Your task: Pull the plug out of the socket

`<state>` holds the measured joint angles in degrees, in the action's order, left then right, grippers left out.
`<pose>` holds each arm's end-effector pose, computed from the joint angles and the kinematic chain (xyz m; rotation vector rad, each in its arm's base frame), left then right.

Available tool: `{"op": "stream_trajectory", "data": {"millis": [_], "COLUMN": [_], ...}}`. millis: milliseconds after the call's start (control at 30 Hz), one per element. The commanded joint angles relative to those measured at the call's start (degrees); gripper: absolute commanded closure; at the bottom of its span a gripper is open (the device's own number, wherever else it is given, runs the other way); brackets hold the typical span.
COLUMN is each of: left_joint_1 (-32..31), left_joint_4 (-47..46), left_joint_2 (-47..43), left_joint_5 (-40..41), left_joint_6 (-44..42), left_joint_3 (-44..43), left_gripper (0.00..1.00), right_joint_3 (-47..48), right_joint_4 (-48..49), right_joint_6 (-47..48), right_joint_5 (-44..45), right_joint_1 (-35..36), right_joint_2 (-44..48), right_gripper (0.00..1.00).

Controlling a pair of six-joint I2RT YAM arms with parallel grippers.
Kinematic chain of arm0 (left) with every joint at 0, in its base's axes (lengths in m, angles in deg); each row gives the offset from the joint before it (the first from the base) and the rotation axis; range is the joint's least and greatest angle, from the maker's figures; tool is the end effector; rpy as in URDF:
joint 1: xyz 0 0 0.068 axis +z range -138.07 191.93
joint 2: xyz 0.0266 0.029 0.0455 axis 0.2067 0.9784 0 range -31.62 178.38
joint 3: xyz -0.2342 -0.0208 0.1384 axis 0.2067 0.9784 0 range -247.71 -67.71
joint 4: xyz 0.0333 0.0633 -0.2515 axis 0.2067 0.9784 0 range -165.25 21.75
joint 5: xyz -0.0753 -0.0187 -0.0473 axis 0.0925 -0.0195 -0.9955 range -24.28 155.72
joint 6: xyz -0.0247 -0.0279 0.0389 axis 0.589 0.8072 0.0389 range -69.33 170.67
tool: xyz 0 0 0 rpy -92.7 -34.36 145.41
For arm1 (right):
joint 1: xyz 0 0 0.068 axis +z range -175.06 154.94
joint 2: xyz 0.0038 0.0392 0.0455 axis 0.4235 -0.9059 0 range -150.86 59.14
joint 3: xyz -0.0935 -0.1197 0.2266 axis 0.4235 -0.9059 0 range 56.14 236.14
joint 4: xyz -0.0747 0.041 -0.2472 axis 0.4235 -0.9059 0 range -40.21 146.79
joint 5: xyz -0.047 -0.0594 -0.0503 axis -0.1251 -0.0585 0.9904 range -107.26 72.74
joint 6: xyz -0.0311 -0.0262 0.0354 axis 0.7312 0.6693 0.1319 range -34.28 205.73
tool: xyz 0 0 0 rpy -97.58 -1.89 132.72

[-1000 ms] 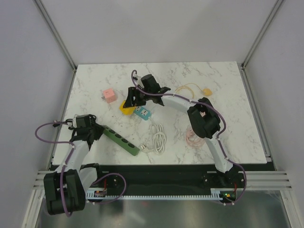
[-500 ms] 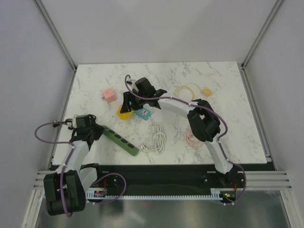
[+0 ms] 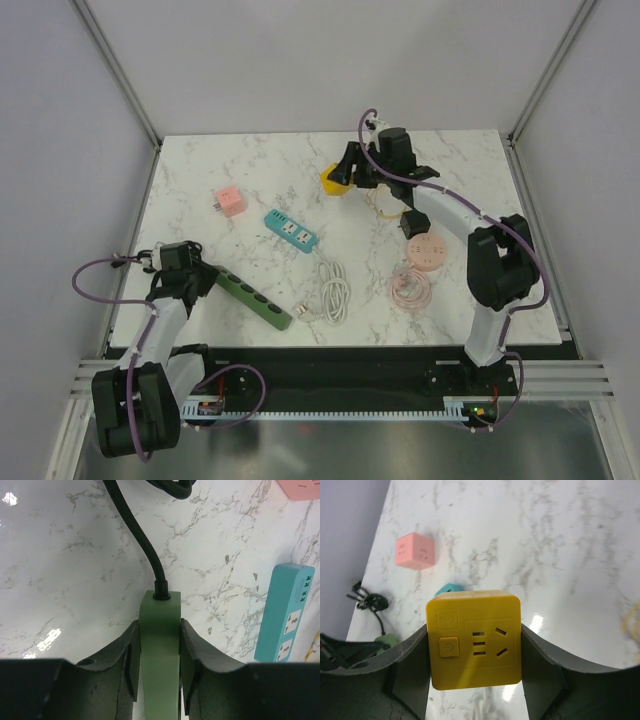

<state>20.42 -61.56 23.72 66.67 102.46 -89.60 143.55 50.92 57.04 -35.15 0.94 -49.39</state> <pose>0.1798 0.0275 0.1654 -1.2220 2.0886 -0.3318 0.4000 0.2071 0.2826 -0.1557 2.1371 0.8987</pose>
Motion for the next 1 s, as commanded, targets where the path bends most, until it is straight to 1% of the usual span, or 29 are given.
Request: {"op": "stream_trajectory", "data": {"millis": [0, 33, 100, 133, 167, 200, 233, 333, 367, 400, 467, 500, 567, 767, 967], "left_joint_1": [-0.14, -0.05, -0.14, -0.05, -0.23, -0.14, -0.23, -0.23, -0.23, -0.4, -0.4, -0.49, -0.49, -0.58, -0.58], "left_joint_4": [-0.07, -0.07, 0.02, -0.16, -0.16, -0.25, -0.42, -0.86, -0.86, -0.95, -1.21, -1.21, -1.3, -1.21, -1.3], "left_joint_2": [-1.45, -1.54, -1.54, -1.63, -1.37, -1.28, -1.1, -0.93, -0.84, -0.93, -1.1, -1.02, -0.93, -1.36, -1.1], "left_joint_5": [2.3, 2.21, 2.13, 1.95, 1.78, 1.6, 1.51, 0.98, 0.98, 0.98, 0.81, 0.72, 0.37, 0.19, 0.28], "left_joint_6": [-2.57, -2.57, -2.57, -2.57, -2.48, -2.48, -2.4, -2.22, -2.22, -2.13, -2.04, -2.04, -2.13, -2.31, -2.22], "left_joint_3": [0.0, 0.09, 0.18, 0.18, 0.18, 0.09, 0.09, 0.27, 0.27, 0.36, 0.44, 0.44, 0.53, 0.53, 0.53], "left_gripper": [0.98, 0.98, 0.98, 0.98, 0.98, 0.98, 0.98, 0.98, 0.98, 0.98, 0.98, 0.98, 0.98, 0.98, 0.98], "right_joint_3": [-6.37, -8.12, -13.57, -15.76, -20.14, -22.27, -24.46, -33.94, -35.46, -36.69, -39.33, -39.86, -40.31, -40.22, -38.2], "right_joint_4": [3.4, 3.93, 5.07, 5.51, 8.13, 9.02, 10.77, 13.85, 14.3, 14.83, 15.27, 15.62, 15.89, 17.81, 18.7], "right_joint_6": [-1.98, -2.86, -4.0, -5.4, -6.2, -6.99, -8.65, -10.33, -10.42, -10.69, -11.65, -12.09, -13.06, -13.5, -12.01], "right_joint_5": [3.82, 4.61, 6.45, 6.64, 6.81, 6.99, 6.9, 6.73, 6.9, 7.69, 8.31, 8.22, 6.82, 2.78, -2.49], "right_joint_1": [-4.19, -6.9, -10.07, -13.48, -15.35, -17.1, -20.34, -25.28, -25.64, -28.43, -30.21, -32.22, -34.08, -39.09, -40.5], "right_joint_2": [4.28, 6.38, 8.76, 11.56, 12.98, 14.39, 17.36, 23.0, 24.41, 26.86, 28.28, 28.98, 28.46, 21.27, 15.03], "right_gripper": [1.0, 1.0, 1.0, 1.0, 1.0, 1.0, 1.0, 1.0, 1.0, 1.0, 1.0, 1.0, 1.0, 0.99, 0.83]}}
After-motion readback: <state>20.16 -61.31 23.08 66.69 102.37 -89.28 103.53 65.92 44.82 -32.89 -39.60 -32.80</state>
